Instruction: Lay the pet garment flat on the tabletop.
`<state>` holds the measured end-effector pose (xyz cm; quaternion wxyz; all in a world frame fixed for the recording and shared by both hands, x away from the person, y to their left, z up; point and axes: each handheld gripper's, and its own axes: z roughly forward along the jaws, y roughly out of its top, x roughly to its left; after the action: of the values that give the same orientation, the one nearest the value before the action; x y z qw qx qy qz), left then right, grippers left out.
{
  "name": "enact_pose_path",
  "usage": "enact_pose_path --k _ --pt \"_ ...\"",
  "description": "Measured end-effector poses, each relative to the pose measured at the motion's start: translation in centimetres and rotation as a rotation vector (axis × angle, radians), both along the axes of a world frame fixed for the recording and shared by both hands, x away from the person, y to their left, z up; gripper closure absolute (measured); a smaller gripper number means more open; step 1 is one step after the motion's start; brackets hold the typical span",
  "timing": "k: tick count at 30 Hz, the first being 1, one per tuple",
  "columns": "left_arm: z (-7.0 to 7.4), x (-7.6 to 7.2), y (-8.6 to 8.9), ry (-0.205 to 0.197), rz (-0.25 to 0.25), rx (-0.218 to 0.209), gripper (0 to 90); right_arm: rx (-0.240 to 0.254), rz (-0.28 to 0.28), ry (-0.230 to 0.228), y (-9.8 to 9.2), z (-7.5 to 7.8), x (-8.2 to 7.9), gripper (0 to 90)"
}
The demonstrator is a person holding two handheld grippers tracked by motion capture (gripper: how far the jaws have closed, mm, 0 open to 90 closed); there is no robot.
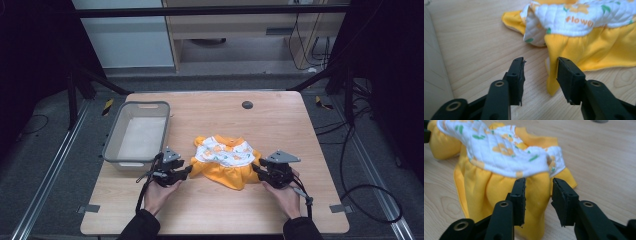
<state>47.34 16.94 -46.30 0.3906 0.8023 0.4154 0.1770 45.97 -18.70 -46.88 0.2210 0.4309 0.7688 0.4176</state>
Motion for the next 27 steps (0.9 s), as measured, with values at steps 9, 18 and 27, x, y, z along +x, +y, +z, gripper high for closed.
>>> enact_pose_path --k 9,18,27 --pt "0.3 -2.5 0.7 -0.011 -0.024 -0.005 46.4 0.027 0.037 -0.047 -1.4 1.3 -2.4 53.3" --pt "-2.1 -2.1 -1.2 0.022 -0.044 0.089 43.1 -0.037 0.047 0.064 -1.6 -1.1 -2.8 48.4" --pt "-3.2 -0.9 -1.7 0.04 -0.019 0.096 67.1 -0.025 0.076 0.151 -1.4 -2.3 -1.9 62.7"
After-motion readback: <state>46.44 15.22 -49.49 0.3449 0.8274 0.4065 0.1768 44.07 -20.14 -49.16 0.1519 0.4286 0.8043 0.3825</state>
